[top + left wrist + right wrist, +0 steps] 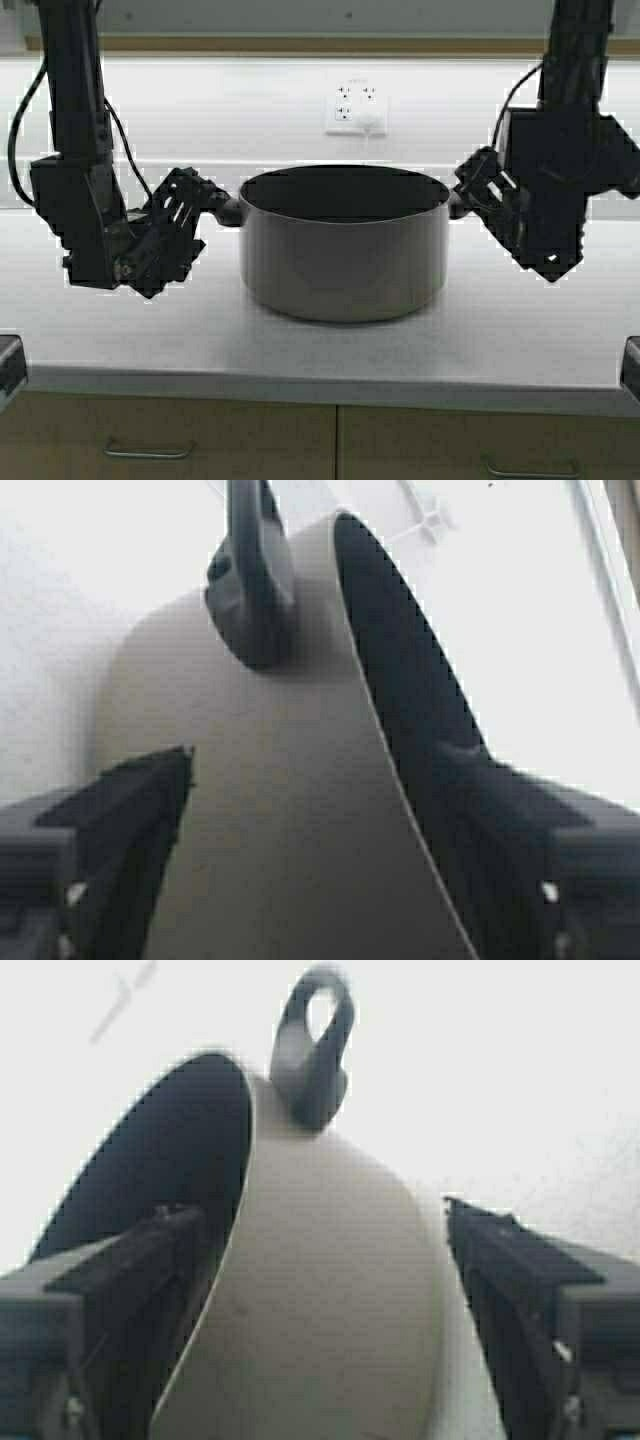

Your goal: Open the cabinet, put the pot inside, then close it

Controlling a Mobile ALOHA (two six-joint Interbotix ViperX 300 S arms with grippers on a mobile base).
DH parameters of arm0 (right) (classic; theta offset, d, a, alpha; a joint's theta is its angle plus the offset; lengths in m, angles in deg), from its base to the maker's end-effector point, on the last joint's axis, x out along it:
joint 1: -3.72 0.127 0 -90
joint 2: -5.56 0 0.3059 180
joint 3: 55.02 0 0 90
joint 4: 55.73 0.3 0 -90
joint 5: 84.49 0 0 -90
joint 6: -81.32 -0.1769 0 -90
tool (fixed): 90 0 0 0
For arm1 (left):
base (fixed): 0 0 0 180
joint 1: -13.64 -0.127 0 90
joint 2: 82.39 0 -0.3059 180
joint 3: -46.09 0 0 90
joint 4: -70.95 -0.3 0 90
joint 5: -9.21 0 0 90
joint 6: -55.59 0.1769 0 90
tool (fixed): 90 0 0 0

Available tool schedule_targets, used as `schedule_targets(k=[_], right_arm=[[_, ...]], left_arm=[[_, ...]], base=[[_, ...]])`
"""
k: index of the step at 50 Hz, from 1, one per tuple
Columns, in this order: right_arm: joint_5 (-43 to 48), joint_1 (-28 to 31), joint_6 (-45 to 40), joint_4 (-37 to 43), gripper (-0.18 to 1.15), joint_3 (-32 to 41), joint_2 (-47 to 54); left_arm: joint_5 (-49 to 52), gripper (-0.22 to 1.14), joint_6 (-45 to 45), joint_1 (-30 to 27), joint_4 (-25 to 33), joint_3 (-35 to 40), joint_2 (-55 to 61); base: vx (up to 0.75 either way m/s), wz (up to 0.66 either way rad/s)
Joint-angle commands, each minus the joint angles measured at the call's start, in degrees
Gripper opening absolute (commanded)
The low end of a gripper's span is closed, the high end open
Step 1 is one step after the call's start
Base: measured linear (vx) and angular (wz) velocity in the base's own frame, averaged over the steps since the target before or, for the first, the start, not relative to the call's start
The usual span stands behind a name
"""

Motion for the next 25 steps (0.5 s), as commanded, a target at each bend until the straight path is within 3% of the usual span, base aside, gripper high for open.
schedule_targets(k=[1, 12, 25], right_arm=[[5.3, -5.0, -7.2, -8.0, 1.03, 3.6, 4.0], [6.6, -14.2, -14.5, -26.7, 1.03, 13.6, 11.9], [7.2, -18.4, -19.4, -32.4, 1.03, 27.4, 17.1]], left_arm=[[-1.1, 1.02, -2.4, -0.9, -2.8, 5.4, 1.7], [-1.1, 1.02, -2.5, -2.7, -1.4, 10.5, 4.0], [-0.2, 1.02, -3.7, -7.9, -4.4, 18.1, 6.3]], base=[[0.00, 0.00], [0.00, -0.03], [0.00, 0.00]])
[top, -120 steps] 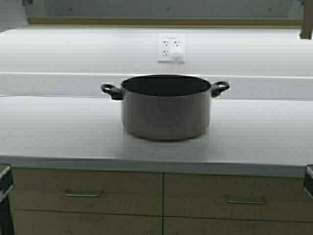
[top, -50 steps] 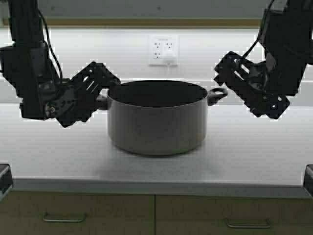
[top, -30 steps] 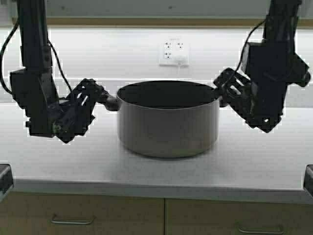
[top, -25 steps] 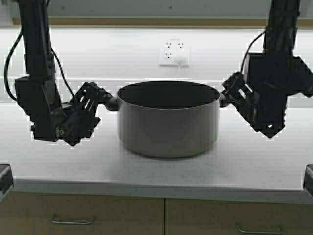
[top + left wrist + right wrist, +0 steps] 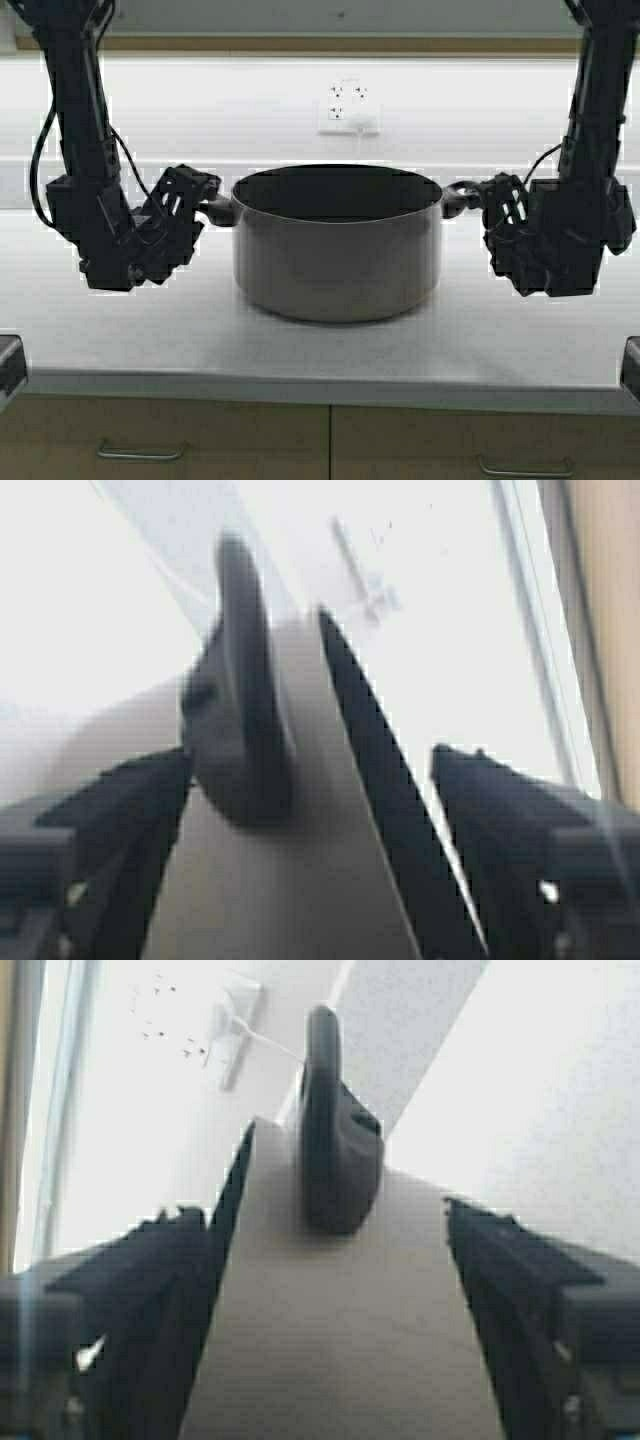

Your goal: Open the cabinet, put the pot inside, then close it

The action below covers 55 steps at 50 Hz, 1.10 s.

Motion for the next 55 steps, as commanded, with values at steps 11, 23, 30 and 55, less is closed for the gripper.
schedule_targets(k=[11, 23, 30, 55], right_arm=[[-0.3, -1.4, -4.0, -1.6, 1.03, 15.8, 5.1], [-0.6, -1.4, -5.3, -1.1, 1.03, 17.9, 7.0], [-2.6, -0.8, -6.5, 0.7, 1.02, 21.0, 8.0], [-12.0, -1.3, -8.2, -6.2, 1.02, 27.2, 6.7]], left_arm=[[4.9, 1.02, -2.9, -2.5, -3.3, 8.9, 1.7], [6.9, 1.02, -2.9, -2.5, -3.3, 10.6, 2.4], [8.6, 1.02, -2.8, -2.5, -3.3, 11.8, 2.5], [8.9, 1.00, -3.0, -2.5, -3.2, 11.2, 2.5]], base=[[0.00, 0.00], [0.01, -0.01], [0.00, 0.00], [0.00, 0.00]])
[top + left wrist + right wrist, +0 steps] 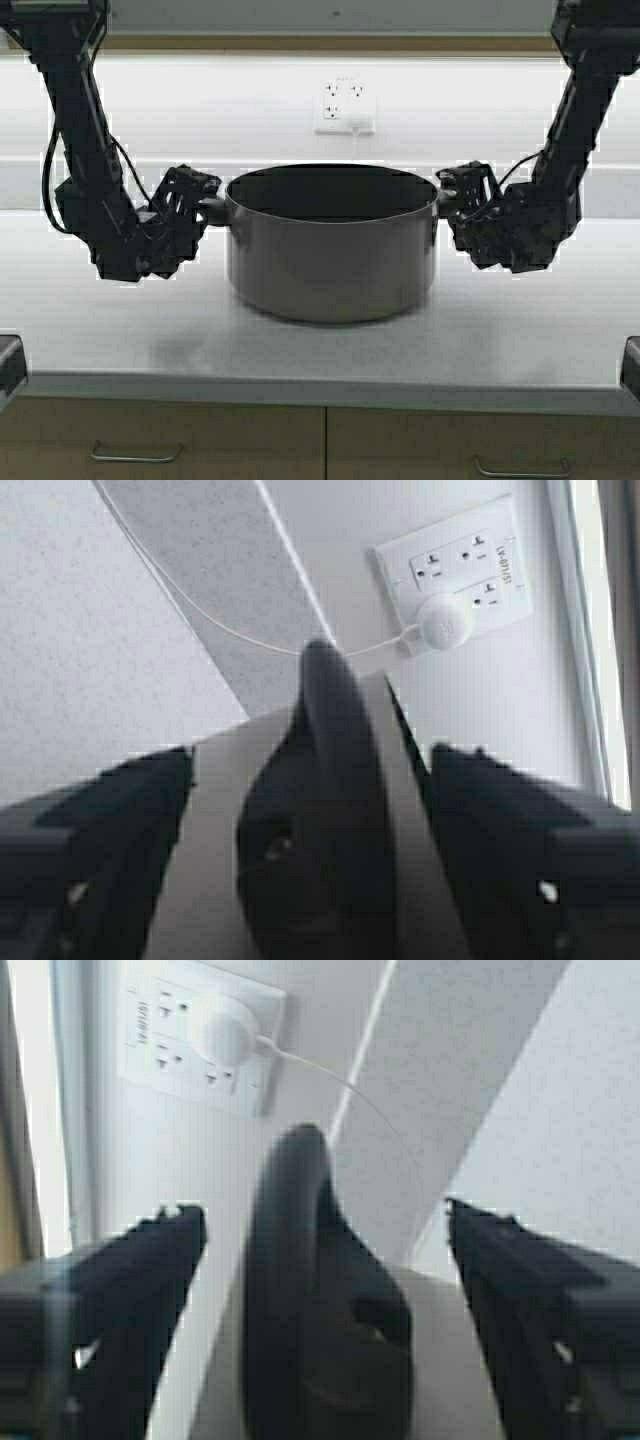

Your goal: Open the cabinet, put the pot inside, then close it

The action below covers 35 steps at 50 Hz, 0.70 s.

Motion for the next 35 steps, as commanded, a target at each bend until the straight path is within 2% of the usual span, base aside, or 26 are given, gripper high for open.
schedule_targets(k=[1, 5, 8, 10, 14, 16, 17, 18, 20, 24, 26, 35], right_arm=[[1.6, 0.2, 0.1, 1.0, 1.02, 0.8, -1.2], [1.6, 0.2, -0.1, 1.6, 0.96, 0.1, -1.1], [1.6, 0.2, 0.0, 2.1, 0.81, -1.1, -1.2], [1.8, 0.2, 0.1, 2.3, 0.64, -1.9, -1.5], [2.7, 0.2, 0.3, 2.1, 0.18, -3.8, -1.8], [4.0, 0.2, 0.4, 2.0, -0.03, -4.8, -2.0], [4.7, 0.3, 0.3, 2.2, -0.09, -5.2, -2.1], [5.2, 0.3, 0.4, 2.2, -0.13, -5.5, -2.1], [6.0, 0.3, 0.3, 2.1, -0.10, -6.3, -2.3], [7.3, 0.3, 0.2, 2.0, 0.09, -7.7, -2.6], [8.5, 0.3, 0.2, 1.9, 0.15, -8.3, -2.9], [12.4, 0.6, 0.0, 0.8, 0.08, -11.4, -5.2]], left_arm=[[-0.2, 1.00, 0.1, -0.1, 0.1, 0.2, -1.2], [-0.2, 0.91, 0.0, -0.1, 0.0, 0.0, -1.2], [0.1, 0.76, 0.0, -0.1, -0.2, -0.2, -1.5], [0.3, 0.58, -0.1, -0.1, -0.3, -0.4, -1.6], [0.3, 0.07, -0.1, -0.1, -0.8, -1.2, -1.8], [0.2, -0.12, -0.3, -0.1, -0.8, -1.4, -1.9], [0.3, -0.17, -0.3, -0.1, -1.0, -1.5, -2.0], [0.2, -0.18, -0.3, -0.1, -1.1, -1.7, -2.2], [-0.2, -0.13, -0.3, -0.1, -1.4, -2.3, -2.6], [-1.1, 0.06, -0.2, -0.1, -1.9, -3.8, -3.9], [-1.8, 0.10, -0.2, -0.1, -2.0, -4.6, -4.7], [-4.0, 0.01, -0.1, -0.1, -2.1, -7.6, -8.5]], base=[[0.00, 0.00], [0.00, 0.00], [0.00, 0.00], [0.00, 0.00], [0.00, 0.00], [0.00, 0.00], [0.00, 0.00], [0.00, 0.00], [0.00, 0.00], [0.00, 0.00], [0.00, -0.01], [0.00, -0.01]])
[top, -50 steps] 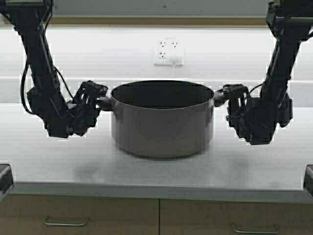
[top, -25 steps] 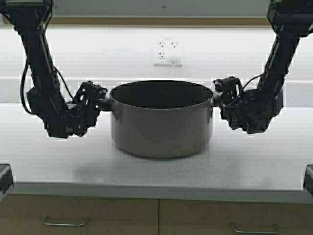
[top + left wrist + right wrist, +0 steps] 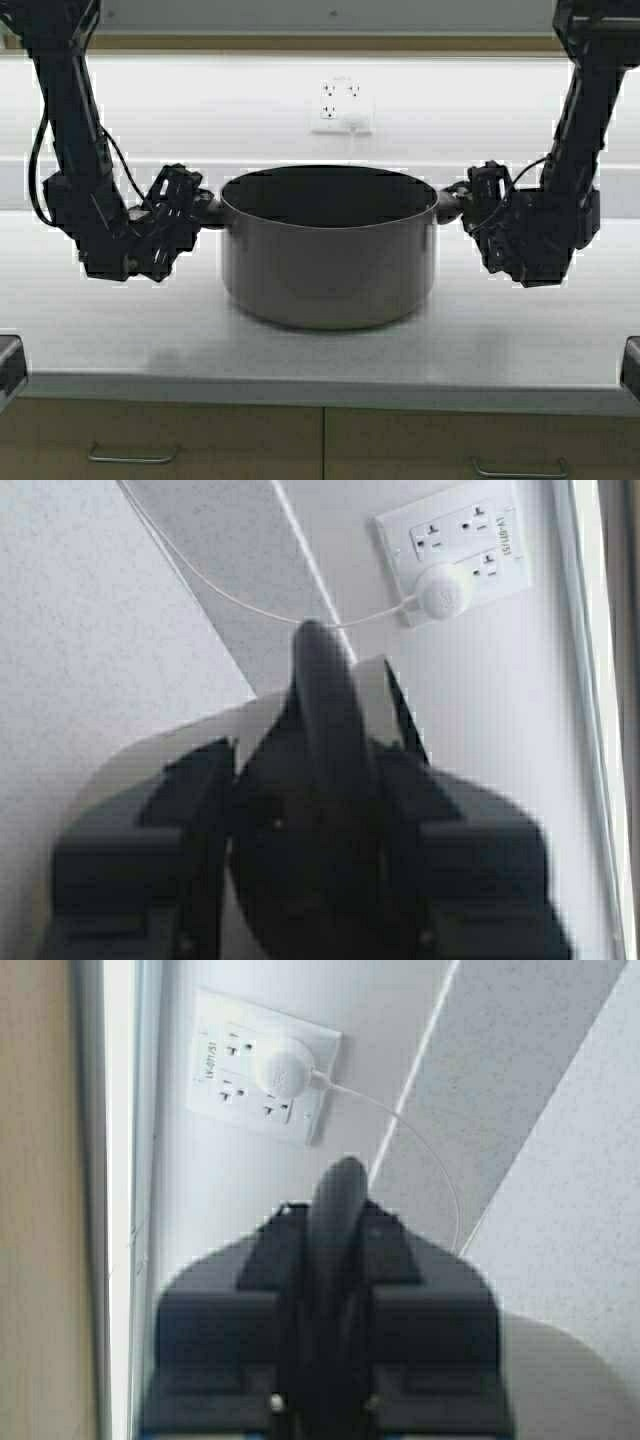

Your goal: Open the cabinet, put the pot inside, then close it

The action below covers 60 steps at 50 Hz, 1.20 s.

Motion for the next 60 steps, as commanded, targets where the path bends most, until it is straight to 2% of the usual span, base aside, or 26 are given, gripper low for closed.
schedule_targets(k=[1, 29, 50, 60], right_arm=[[1.9, 0.9, 0.1, -0.9, 0.08, -2.7, -4.2], [8.0, 5.5, 0.5, -0.1, 0.08, -26.5, -23.5], [8.2, 12.8, 2.1, 4.3, 0.08, -39.9, -39.4], [8.2, 15.7, 2.2, 7.1, 0.08, -44.4, -46.3]], left_arm=[[-2.2, 0.01, 0.3, 0.0, -0.5, -2.0, -5.9], [-8.1, 0.02, 0.4, 1.0, -0.4, -21.4, -21.9], [-8.1, 0.02, 0.4, 1.2, -0.5, -36.2, -37.0], [-7.8, 0.03, 0.2, 3.3, -0.4, -40.1, -43.1]], base=[[0.00, 0.00], [0.00, 0.00], [0.00, 0.00], [0.00, 0.00]])
